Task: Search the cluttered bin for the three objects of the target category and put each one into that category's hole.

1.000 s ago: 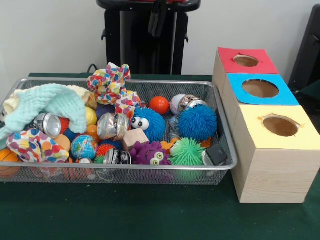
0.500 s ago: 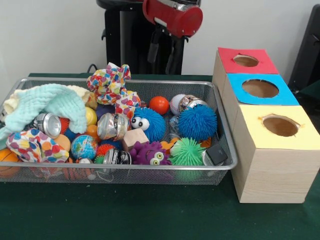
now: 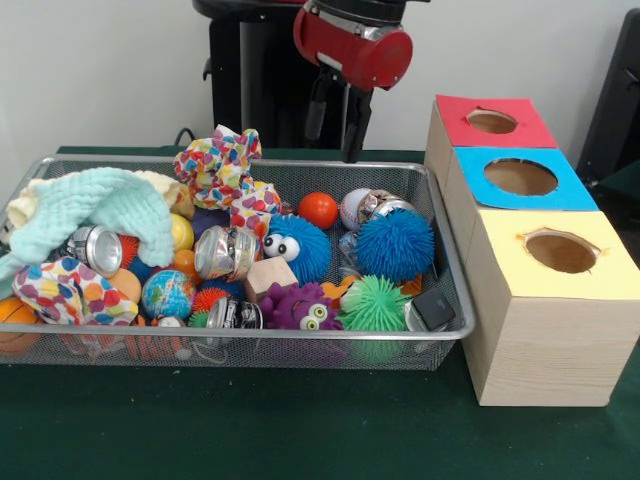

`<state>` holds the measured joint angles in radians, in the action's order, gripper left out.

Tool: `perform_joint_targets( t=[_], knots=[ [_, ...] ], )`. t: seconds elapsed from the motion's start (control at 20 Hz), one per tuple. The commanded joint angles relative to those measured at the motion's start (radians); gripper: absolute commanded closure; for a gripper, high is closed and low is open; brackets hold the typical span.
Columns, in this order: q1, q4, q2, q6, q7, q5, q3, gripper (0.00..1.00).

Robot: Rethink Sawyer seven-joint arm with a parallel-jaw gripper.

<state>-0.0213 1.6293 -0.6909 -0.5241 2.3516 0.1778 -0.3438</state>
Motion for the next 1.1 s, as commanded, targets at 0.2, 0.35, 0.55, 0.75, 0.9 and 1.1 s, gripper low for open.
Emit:
perform_joint_targets(
  t=[0.2,0.35,0.55,0.75,0.9,1.1],
  knots=[
    [0.037,0.02,0.022,-0.043,0.016,-0.042,0.084,0.0],
    [0.033,0.006,0.044,-0.017,0.038,-0.033,0.088,0.0],
    [0.011,-0.012,0.084,0.024,0.084,-0.014,0.093,0.0],
    [-0.02,-0.031,0.114,0.044,0.131,0.003,0.082,0.0],
    [-0.028,-0.038,0.134,0.068,0.146,0.013,0.08,0.0],
    [-0.038,-0.04,0.163,0.109,0.166,0.031,0.085,0.0]
  ],
)
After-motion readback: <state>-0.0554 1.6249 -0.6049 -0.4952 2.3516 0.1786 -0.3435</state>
